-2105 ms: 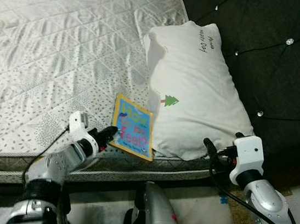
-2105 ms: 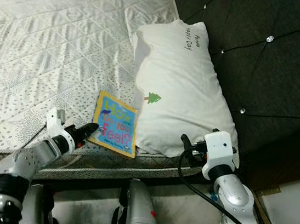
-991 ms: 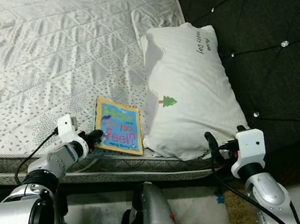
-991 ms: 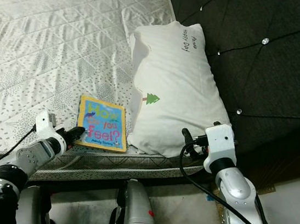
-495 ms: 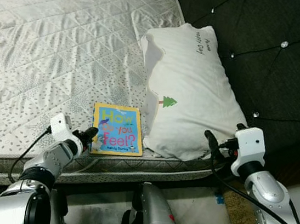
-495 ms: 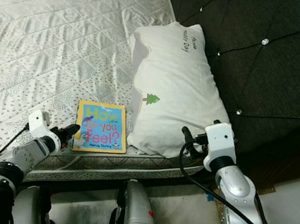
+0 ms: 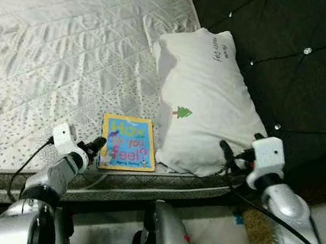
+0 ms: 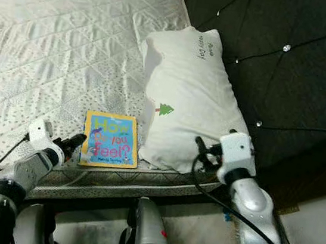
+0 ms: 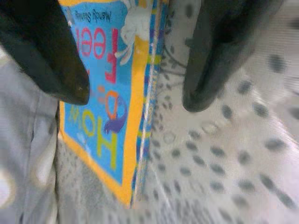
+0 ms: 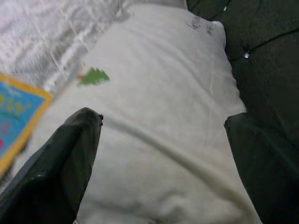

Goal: Clean up the room

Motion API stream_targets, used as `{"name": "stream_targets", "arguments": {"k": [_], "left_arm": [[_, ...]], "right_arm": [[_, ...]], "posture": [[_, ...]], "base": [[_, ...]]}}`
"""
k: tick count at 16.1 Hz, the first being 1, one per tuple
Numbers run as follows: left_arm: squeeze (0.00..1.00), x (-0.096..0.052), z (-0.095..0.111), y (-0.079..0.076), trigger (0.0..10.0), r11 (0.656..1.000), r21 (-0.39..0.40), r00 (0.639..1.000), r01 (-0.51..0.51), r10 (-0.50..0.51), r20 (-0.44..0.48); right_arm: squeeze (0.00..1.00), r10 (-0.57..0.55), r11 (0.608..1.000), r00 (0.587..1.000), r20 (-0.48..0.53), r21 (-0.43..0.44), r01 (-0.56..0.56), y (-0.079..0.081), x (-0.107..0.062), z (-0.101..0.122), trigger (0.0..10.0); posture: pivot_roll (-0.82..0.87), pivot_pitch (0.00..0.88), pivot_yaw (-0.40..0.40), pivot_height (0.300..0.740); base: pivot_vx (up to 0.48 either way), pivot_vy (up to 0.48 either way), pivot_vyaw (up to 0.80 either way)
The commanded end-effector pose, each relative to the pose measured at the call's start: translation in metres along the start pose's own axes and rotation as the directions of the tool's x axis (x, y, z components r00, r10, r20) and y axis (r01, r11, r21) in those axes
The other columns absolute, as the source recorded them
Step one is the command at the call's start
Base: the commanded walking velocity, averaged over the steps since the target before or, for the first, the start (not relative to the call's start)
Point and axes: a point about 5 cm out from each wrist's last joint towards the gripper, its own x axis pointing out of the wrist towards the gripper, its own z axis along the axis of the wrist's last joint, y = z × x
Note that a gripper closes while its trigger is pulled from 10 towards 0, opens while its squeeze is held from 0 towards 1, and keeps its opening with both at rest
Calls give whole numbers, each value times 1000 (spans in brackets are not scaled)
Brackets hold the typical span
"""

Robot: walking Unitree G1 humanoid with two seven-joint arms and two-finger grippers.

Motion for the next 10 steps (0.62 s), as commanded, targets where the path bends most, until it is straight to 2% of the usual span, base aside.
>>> {"name": "stream_targets", "arguments": {"k": [1,3,4,6,7,9,10], "left_arm": [[1000,-3,-4,1,10000,1000,16,1000,-9,9,7],[1000,-16,-1,3,10000,1000,-18,998,14,-13,67],[1000,-35,2,3,10000,999,48,990,9,-16,141],[1000,-53,4,-2,10000,994,106,981,-8,-13,194],[1000,-66,8,-6,10000,983,183,970,-32,-14,243],[1000,-82,15,-16,10000,952,298,943,-67,-36,329],[1000,-82,17,-19,10000,941,327,933,-83,-42,358]], "right_arm": [[0,-8,1000,1000,-9,9,9,0,0,-4,10000],[0,12,998,1000,-1,57,-12,16,6,-5,10000],[0,7,991,1000,0,132,-7,27,12,-5,10000],[0,7,980,1000,-25,199,-2,34,18,-8,10000],[0,15,973,999,-31,229,-7,40,23,-9,10000],[0,34,964,999,-14,263,-29,49,31,-7,10000],[0,33,954,999,0,298,-32,53,40,-3,10000]], "posture": [[-167,116,-190,607],[-120,101,-165,607],[-93,91,-155,607],[-59,76,-136,607],[-39,63,-125,607],[-7,31,-113,607],[10,0,-104,607]], "base": [[0,0,0],[0,0,0],[0,0,0],[0,0,0],[0,0,0],[0,0,0],[0,0,0]]}}
